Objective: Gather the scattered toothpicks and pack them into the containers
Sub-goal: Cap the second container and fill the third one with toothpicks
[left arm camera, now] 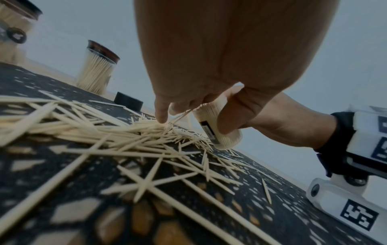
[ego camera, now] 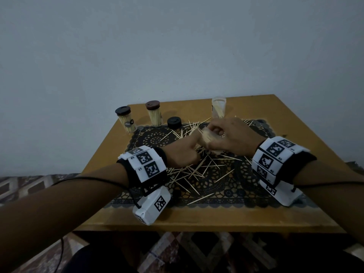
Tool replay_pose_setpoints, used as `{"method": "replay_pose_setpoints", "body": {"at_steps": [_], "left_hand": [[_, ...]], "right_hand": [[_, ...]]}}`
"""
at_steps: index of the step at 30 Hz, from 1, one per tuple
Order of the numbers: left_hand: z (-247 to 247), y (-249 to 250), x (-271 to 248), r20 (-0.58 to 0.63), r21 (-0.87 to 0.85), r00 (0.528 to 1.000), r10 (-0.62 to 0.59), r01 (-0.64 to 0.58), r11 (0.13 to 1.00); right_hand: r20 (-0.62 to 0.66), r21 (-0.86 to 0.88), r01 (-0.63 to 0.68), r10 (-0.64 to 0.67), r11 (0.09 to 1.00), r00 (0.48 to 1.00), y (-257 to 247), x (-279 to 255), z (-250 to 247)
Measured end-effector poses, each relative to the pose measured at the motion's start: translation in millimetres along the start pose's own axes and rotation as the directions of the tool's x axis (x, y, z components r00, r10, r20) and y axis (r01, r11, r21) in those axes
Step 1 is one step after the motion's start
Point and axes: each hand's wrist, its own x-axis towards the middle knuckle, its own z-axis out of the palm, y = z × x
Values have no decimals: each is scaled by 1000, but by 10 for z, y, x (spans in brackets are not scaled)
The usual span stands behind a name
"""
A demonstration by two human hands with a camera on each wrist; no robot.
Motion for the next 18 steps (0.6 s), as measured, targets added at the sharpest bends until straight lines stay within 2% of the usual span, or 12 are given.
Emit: {"method": "replay_pose_setpoints", "body": {"at_steps": [4, 8, 11, 15, 18], "left_hand": [[-14, 11, -3, -125, -68, 992, 31, -39, 997], [-12, 0, 5, -148, -112, 986, 81, -98, 989], [-13, -13, 7, -223, -148, 972, 71, -106, 983], [-37, 24, -14, -129, -126, 988, 90, -106, 986], [-61, -4, -25, -180, -100, 979, 94, -114, 988]], "right_hand": [[1, -11, -10, 10, 1000, 1000, 31, 7, 18], [13, -37, -39, 39, 999, 999, 48, 17, 25], [17, -25, -42, 43, 999, 999, 58, 16, 25], [10, -39, 6, -6, 999, 1000, 60, 11, 20], [12, -41, 13, -12, 999, 1000, 50, 11, 10]]}}
